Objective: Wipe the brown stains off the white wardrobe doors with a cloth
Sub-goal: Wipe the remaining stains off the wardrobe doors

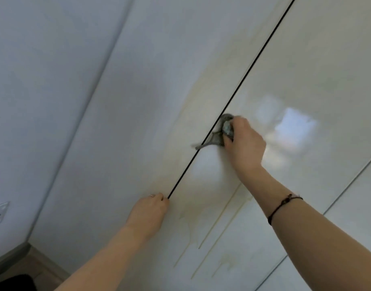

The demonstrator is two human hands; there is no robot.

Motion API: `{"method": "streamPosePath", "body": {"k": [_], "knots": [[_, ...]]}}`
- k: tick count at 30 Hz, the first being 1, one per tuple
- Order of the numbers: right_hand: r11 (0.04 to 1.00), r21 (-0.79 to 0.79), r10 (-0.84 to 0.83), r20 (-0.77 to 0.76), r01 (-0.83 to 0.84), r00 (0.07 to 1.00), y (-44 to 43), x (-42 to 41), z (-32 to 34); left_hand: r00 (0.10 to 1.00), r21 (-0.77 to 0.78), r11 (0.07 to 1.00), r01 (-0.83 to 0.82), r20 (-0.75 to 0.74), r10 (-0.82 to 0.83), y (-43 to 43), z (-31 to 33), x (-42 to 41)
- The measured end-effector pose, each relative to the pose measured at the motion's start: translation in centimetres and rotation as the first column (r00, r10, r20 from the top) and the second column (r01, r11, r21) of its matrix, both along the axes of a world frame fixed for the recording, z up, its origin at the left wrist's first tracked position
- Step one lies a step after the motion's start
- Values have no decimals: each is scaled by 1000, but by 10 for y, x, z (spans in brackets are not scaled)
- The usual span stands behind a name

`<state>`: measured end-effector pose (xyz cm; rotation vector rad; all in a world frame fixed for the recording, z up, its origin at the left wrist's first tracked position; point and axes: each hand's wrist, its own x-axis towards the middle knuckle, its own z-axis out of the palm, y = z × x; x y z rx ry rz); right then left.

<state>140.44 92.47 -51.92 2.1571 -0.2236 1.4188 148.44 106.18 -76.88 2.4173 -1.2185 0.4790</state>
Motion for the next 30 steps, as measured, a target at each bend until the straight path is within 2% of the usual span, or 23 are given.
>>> {"method": "streamPosePath", "body": {"k": [2,4,6,7,8,10,12,14,15,16,18,20,23,25,26,28,30], "knots": [[994,-92,36,-241,-60,970,9,-4,-76,1000,-2,1000,-18,-6,18,1,-1,-5],[977,-182,15,-479,-116,877,12,-14,-153,999,-1,999,-37,4,37,1,-5,-8],[978,-174,-13,-600,-114,800,13,-23,-194,999,7,999,-46,8,46,-1,-11,-8],[982,-155,-6,-611,-112,791,13,-24,-195,999,10,999,-47,-2,47,-2,-12,-7],[981,-161,-5,-581,-109,814,14,-21,-183,998,9,998,-55,-24,55,-3,-13,-7],[985,-152,5,-428,-77,904,18,-8,-140,993,0,996,-88,-73,88,-5,-15,-6],[999,-35,26,-212,-34,977,22,9,-82,982,3,991,-136,-134,135,-5,-20,-4],[993,107,62,-29,-58,998,25,23,-48,968,20,985,-169,-187,169,-4,-32,-1],[989,125,81,22,-83,996,24,29,-49,962,45,983,-176,-206,181,-4,-39,0],[987,122,102,37,-105,994,26,32,-58,956,77,980,-183,-218,196,-2,-45,2],[990,74,119,-28,-117,992,25,31,-106,946,170,964,-205,-218,240,2,-55,6],[993,18,118,-196,-117,973,25,24,-168,931,289,933,-214,-228,284,5,-61,10],[996,-45,49,-512,-83,858,29,7,-251,910,405,890,-211,-251,329,12,-71,12],[998,-44,9,-607,-45,795,38,5,-265,904,441,873,-207,-255,343,17,-79,14],[998,-47,3,-596,-38,803,39,7,-253,905,437,877,-200,-260,336,16,-80,15],[999,-36,19,-472,-41,881,43,25,-208,900,405,892,-202,-282,332,16,-85,19],[997,22,72,-181,-69,981,40,44,-136,892,370,908,-198,-317,323,14,-86,20]]}}
